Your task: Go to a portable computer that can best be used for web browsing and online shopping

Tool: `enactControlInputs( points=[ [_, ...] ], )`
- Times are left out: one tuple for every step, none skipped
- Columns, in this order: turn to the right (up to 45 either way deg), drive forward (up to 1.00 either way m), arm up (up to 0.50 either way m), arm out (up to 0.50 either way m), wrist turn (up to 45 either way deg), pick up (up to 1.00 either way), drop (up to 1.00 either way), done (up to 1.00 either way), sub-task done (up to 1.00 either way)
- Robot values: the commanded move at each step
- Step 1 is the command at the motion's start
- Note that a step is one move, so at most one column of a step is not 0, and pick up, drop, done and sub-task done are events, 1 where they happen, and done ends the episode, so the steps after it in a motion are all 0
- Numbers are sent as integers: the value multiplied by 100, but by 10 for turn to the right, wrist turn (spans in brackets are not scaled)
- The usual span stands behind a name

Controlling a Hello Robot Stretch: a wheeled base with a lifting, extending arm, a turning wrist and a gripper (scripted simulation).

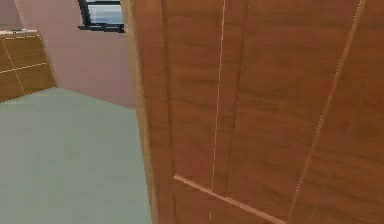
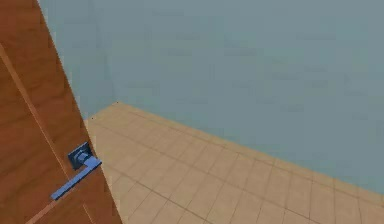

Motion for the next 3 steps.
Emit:
enactControlInputs(
  points=[
    [-120,0,0,0,0,0,0,0,0],
    [0,40,0,0,0,0,0,0,0],
    [-420,0,0,0,0,0,0,0,0]
  ],
)
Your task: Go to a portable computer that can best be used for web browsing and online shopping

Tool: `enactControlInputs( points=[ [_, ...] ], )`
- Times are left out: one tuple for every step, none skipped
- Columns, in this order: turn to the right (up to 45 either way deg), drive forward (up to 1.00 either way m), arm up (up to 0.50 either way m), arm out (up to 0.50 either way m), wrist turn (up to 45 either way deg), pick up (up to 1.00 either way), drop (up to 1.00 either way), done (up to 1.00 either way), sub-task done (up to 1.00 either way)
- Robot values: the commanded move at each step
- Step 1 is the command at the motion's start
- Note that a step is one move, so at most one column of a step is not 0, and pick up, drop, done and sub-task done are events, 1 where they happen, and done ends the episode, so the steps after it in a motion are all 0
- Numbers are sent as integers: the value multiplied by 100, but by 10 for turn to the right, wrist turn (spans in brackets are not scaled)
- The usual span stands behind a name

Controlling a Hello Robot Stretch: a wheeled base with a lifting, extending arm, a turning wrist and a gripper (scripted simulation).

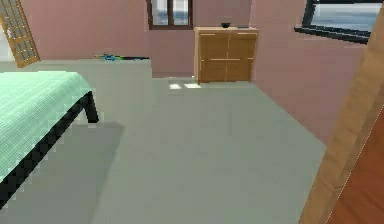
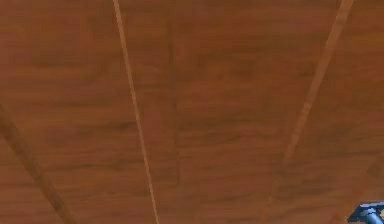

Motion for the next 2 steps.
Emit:
enactControlInputs(
  points=[
    [-30,0,0,0,0,0,0,0,0],
    [0,45,0,0,0,0,0,0,0]
  ],
)
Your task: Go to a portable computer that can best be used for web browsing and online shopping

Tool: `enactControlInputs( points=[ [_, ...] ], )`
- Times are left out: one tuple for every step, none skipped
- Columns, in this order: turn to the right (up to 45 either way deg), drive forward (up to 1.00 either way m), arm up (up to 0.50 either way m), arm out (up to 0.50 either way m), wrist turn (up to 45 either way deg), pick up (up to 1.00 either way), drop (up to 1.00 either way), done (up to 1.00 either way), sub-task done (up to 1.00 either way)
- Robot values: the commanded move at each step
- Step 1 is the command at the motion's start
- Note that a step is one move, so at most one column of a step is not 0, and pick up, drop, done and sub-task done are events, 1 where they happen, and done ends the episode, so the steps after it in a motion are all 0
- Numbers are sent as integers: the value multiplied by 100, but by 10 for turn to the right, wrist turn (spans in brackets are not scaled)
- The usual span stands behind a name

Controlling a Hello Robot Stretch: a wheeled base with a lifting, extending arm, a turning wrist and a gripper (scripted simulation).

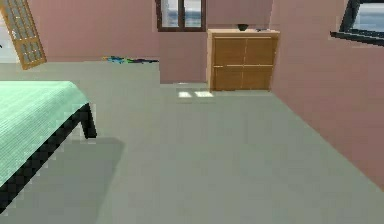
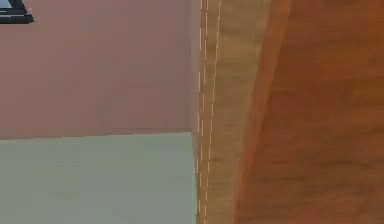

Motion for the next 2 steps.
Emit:
enactControlInputs(
  points=[
    [-150,0,0,0,0,0,0,0,0],
    [0,100,0,0,0,0,0,0,0]
  ],
)
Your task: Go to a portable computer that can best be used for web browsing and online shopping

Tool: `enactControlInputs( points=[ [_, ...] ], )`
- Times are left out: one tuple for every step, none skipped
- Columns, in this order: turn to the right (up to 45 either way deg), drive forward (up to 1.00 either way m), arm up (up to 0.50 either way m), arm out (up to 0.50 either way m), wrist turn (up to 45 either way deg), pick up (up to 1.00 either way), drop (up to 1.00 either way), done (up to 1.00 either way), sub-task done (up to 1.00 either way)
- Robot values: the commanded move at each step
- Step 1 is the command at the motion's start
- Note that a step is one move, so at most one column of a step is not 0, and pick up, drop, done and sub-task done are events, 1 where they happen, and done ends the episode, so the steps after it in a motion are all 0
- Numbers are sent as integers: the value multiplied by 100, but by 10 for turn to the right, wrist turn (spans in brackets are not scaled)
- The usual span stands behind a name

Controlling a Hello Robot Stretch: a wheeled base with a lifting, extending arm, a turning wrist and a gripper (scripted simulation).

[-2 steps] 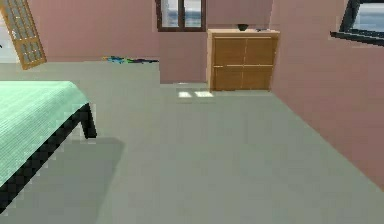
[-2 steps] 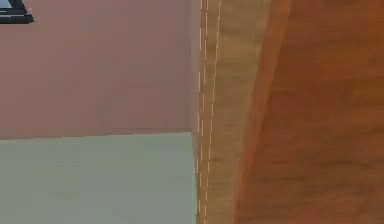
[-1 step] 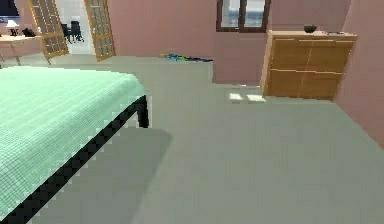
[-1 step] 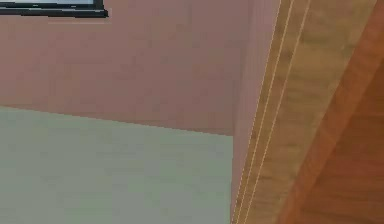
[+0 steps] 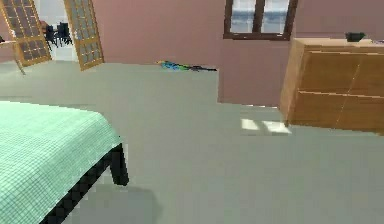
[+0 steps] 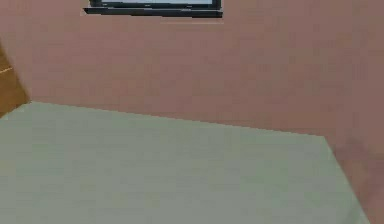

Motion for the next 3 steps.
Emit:
enactControlInputs(
  points=[
    [0,100,0,0,0,0,0,0,0],
    [-30,0,0,0,0,0,0,0,0],
    [0,60,0,0,0,0,0,0,0]
  ],
)
